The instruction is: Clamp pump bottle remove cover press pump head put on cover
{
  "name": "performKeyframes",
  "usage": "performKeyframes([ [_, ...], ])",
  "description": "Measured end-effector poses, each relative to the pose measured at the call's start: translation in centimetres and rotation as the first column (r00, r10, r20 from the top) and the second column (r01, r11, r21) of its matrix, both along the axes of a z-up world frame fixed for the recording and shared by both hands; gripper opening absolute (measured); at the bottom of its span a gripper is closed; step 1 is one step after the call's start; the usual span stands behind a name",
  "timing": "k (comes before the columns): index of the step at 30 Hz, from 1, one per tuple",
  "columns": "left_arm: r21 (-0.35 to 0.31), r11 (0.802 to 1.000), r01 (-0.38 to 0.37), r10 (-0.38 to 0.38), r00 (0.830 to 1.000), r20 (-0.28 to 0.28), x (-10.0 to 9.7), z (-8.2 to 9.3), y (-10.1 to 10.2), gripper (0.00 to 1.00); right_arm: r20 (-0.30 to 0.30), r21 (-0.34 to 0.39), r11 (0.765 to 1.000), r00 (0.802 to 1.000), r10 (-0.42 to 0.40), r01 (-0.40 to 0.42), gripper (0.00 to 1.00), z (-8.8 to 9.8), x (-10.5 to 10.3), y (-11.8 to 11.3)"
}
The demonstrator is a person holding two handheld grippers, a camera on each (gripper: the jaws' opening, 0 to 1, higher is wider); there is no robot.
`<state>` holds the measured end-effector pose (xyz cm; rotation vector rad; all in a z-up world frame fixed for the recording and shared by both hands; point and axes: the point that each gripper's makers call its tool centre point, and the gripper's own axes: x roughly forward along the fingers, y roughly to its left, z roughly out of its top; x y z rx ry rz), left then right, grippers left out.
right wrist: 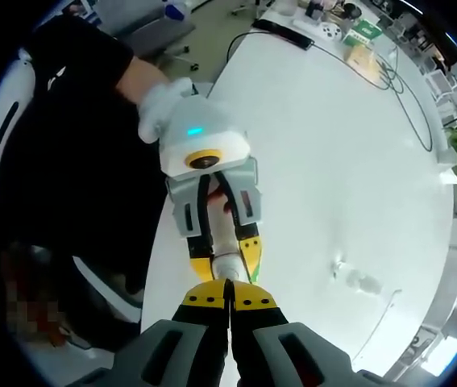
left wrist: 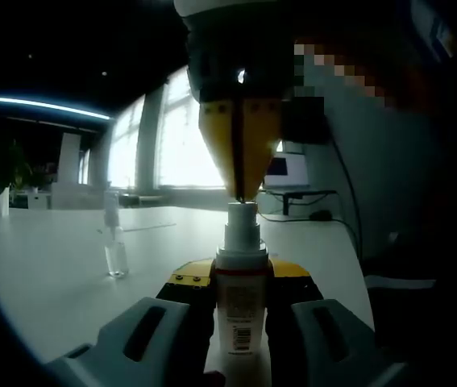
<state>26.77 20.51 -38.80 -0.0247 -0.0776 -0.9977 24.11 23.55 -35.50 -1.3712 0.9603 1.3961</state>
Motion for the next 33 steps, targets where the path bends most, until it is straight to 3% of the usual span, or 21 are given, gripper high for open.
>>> performKeyframes([
  [27, 0.001, 1.0, 0.0, 0.0, 1.0, 0.001, -0.07, -0.01, -0.04, 0.14, -0.005, 0.006, 1.0, 1.0, -0.022, 0.022, 0.0, -0.11, 0.06, -0.02],
  [33, 0.001, 1.0, -0.001, 0.001, 1.0, 0.001, -0.03, -0.04, -0.01, 0.14, -0.001, -0.014, 1.0, 1.0, 0.01, -0.01, 0.0, -0.41, -0.02, 0.09],
])
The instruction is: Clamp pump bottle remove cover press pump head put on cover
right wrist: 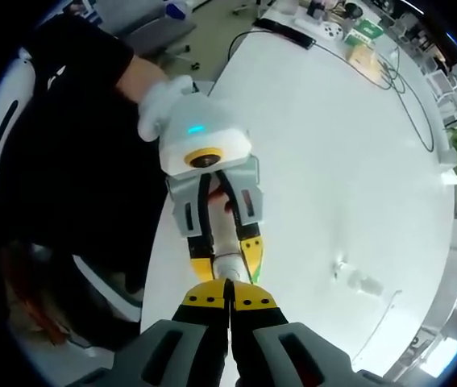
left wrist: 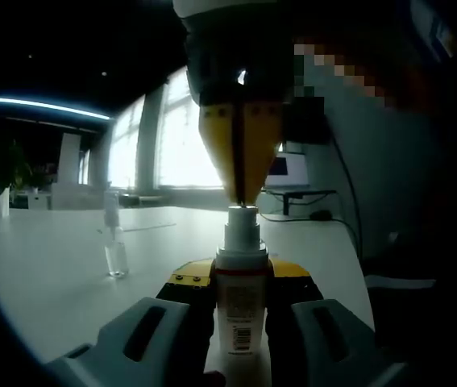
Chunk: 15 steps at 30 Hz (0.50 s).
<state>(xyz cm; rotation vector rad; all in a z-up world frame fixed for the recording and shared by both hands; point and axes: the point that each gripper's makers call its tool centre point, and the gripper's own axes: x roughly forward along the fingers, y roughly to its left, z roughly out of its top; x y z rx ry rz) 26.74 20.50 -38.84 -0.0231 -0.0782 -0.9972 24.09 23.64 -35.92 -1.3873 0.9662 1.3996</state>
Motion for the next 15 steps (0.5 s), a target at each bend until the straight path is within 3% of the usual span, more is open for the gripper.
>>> performKeyframes([
  [15, 0.0, 1.0, 0.0, 0.0, 1.0, -0.001, 0.03, -0.03, 0.0, 0.14, 0.009, 0.006, 1.0, 1.0, -0.007, 0.007, 0.0, 0.29, 0.1, -0.09],
])
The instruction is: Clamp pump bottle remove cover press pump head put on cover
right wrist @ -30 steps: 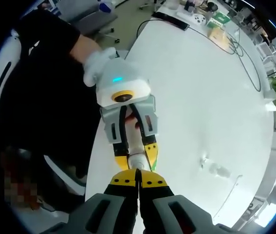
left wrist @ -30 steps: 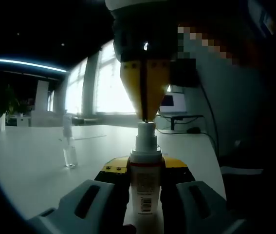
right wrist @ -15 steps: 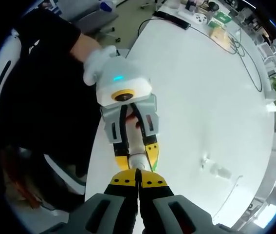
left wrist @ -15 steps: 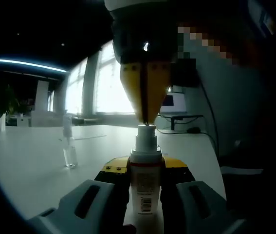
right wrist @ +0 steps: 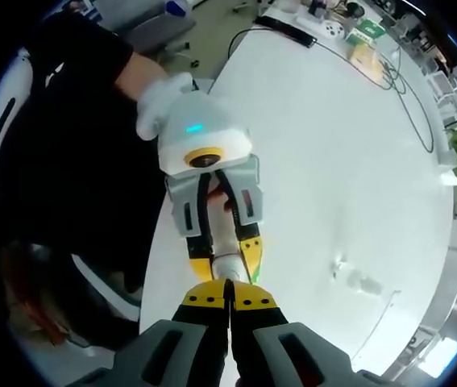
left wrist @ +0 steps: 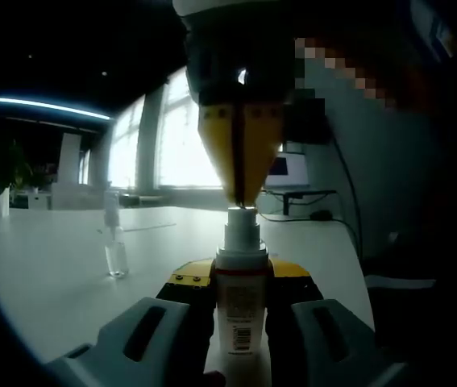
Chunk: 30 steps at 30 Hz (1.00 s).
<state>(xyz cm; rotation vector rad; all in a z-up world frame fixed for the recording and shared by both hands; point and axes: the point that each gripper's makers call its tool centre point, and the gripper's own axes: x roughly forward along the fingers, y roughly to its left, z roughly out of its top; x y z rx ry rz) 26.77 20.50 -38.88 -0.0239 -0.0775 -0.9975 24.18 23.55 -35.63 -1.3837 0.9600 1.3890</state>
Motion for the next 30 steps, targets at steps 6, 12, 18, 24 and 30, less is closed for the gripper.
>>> performKeyframes([
  [6, 0.0, 1.0, 0.001, -0.001, 1.0, 0.0, 0.0, 0.02, -0.01, 0.14, -0.003, 0.001, 1.0, 1.0, -0.003, 0.003, 0.0, 0.11, -0.01, 0.02],
  [12, -0.001, 1.0, 0.002, -0.002, 1.0, -0.001, 0.01, 0.04, 0.0, 0.14, -0.01, -0.002, 1.0, 1.0, -0.001, 0.001, 0.0, 0.12, -0.02, 0.02],
  [18, -0.001, 1.0, 0.002, -0.002, 1.0, -0.001, 0.06, 0.02, 0.03, 0.14, -0.006, -0.008, 1.0, 1.0, -0.004, 0.004, 0.0, 0.13, -0.03, 0.01],
  [24, -0.001, 1.0, 0.002, -0.002, 1.0, -0.001, 0.03, 0.05, -0.01, 0.14, -0.005, -0.01, 1.0, 1.0, 0.001, -0.001, 0.0, 0.14, -0.04, 0.01],
  [30, -0.001, 1.0, 0.002, -0.002, 1.0, -0.002, 0.01, 0.06, -0.01, 0.14, -0.011, -0.007, 1.0, 1.0, -0.002, 0.002, 0.0, 0.12, -0.02, 0.02],
])
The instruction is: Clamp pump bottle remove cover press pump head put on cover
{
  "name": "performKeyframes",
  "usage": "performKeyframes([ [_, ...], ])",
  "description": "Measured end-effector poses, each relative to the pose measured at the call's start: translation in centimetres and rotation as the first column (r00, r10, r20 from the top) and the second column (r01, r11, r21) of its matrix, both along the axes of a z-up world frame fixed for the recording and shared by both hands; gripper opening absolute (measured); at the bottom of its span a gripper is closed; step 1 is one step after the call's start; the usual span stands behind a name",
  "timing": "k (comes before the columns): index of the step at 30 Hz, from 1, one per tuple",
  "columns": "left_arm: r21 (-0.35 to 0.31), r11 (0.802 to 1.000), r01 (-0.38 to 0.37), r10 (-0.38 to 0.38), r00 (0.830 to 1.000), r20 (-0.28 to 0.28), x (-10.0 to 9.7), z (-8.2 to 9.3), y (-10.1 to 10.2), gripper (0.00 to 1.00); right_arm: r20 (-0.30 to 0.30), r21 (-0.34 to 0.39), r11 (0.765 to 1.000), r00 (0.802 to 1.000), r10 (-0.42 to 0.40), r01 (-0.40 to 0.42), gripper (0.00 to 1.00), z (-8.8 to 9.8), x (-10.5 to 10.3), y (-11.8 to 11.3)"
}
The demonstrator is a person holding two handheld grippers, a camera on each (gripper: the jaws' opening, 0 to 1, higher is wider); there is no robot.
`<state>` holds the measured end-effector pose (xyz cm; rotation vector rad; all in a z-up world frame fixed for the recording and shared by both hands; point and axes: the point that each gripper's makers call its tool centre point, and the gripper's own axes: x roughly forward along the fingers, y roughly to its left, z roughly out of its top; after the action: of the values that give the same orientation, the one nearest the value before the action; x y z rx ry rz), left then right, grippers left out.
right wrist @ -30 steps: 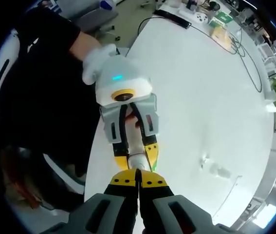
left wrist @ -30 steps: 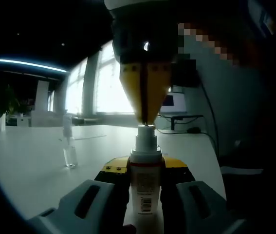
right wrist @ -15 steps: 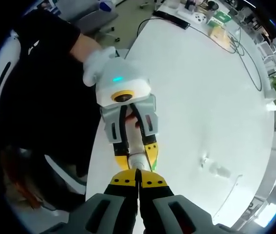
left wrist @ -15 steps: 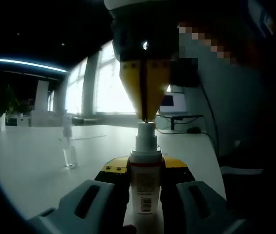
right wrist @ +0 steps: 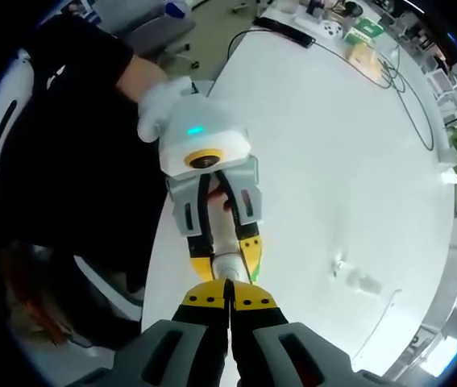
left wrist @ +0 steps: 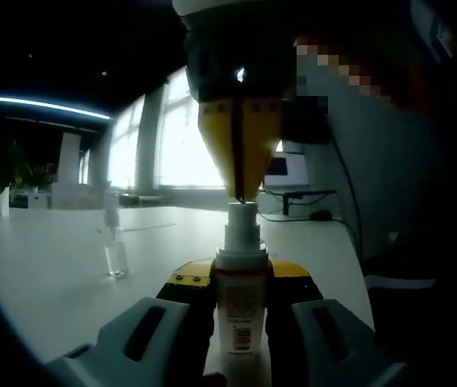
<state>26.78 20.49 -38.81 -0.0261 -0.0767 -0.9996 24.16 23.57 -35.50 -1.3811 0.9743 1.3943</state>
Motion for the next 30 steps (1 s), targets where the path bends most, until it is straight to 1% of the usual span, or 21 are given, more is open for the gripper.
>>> performKeyframes([
  [22, 0.0, 1.0, 0.0, 0.0, 1.0, 0.0, 0.02, -0.01, 0.03, 0.14, 0.0, -0.009, 1.0, 1.0, 0.008, -0.008, 0.0, -0.03, -0.02, -0.01],
  [30, 0.0, 1.0, 0.0, 0.0, 1.0, 0.001, -0.03, 0.01, 0.0, 0.14, -0.007, 0.009, 1.0, 1.0, 0.008, -0.008, 0.0, -0.22, -0.03, -0.02],
])
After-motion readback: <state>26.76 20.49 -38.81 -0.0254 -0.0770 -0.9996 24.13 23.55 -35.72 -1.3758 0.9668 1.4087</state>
